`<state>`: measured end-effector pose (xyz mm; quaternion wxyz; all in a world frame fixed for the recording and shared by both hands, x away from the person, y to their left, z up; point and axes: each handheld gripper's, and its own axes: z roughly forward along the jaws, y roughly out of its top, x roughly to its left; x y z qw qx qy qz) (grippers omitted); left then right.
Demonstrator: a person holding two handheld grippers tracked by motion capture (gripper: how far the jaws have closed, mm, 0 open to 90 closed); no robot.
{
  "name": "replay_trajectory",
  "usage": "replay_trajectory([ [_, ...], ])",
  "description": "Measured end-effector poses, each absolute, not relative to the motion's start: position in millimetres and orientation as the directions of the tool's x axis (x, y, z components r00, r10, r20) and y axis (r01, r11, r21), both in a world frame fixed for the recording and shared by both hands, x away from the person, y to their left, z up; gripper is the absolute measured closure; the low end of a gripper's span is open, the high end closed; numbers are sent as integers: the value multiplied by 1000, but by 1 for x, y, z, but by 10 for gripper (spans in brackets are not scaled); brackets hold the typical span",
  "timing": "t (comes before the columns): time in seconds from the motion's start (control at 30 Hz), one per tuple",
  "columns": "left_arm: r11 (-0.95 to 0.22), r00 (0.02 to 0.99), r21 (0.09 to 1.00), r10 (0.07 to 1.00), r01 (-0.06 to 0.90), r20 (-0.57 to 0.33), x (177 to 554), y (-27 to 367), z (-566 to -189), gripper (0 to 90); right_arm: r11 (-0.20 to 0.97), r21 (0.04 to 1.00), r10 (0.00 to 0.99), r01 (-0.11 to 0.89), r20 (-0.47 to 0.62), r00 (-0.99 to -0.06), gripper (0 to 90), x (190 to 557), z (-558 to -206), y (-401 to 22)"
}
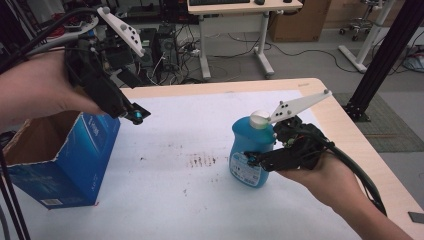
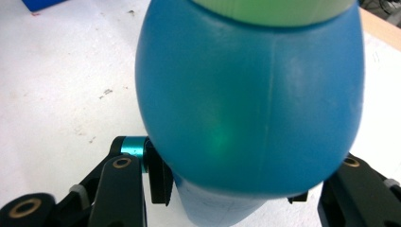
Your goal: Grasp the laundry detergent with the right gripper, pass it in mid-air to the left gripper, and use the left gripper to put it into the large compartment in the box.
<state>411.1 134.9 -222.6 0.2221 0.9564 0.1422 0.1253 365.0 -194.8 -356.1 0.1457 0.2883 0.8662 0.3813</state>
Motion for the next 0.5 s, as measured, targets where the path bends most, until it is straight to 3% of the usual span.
replay_trajectory([
  [0.5,-865,954,482,246,138,169,411,128,-191,180,594,773,379,222,-26,-925,471,393,-288,-191],
])
